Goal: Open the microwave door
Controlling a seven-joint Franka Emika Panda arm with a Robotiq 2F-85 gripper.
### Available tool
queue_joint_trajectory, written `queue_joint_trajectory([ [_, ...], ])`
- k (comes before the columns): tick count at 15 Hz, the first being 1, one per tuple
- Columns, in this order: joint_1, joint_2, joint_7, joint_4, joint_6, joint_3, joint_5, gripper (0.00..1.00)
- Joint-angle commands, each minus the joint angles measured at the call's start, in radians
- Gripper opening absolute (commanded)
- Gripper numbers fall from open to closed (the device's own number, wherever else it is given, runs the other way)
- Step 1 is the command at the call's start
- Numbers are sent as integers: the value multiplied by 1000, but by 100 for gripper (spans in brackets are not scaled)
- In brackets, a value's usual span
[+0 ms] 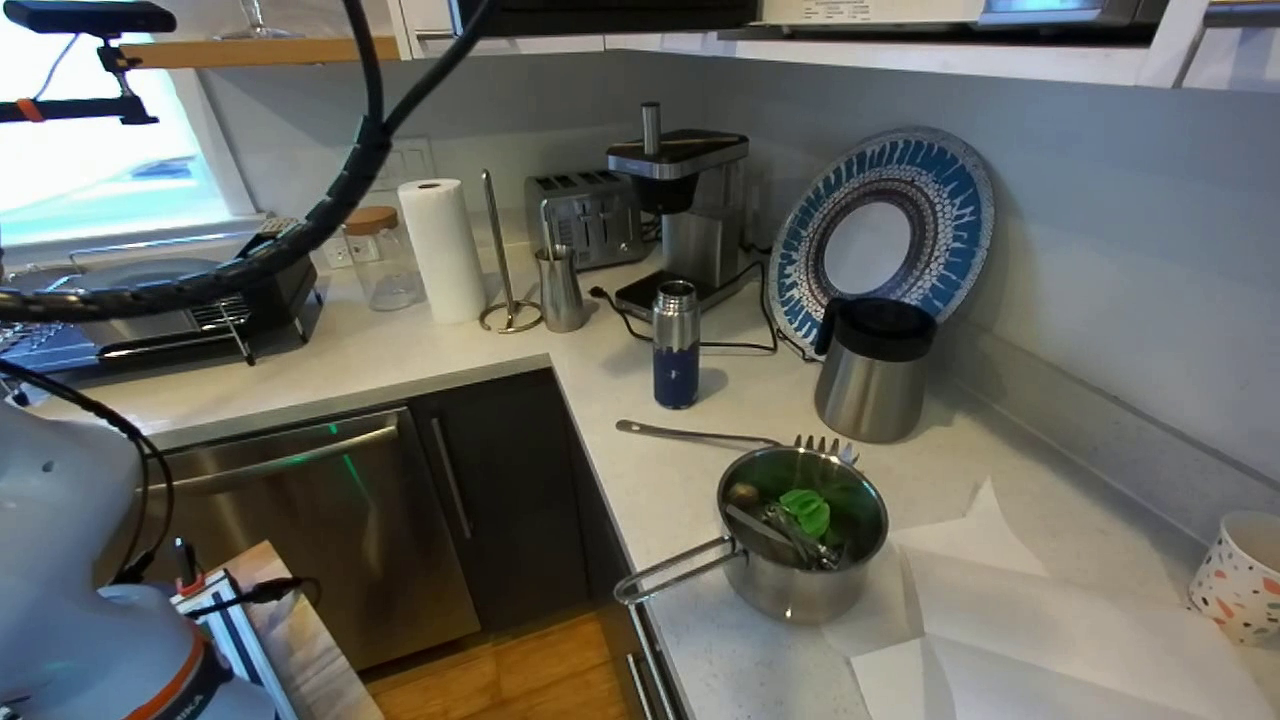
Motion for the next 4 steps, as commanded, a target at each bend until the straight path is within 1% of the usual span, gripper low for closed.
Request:
queue_joint_trajectory([
  [1,0,0,2,1,0,0,1,100],
  [4,1,3,2,1,0,0,2,100],
])
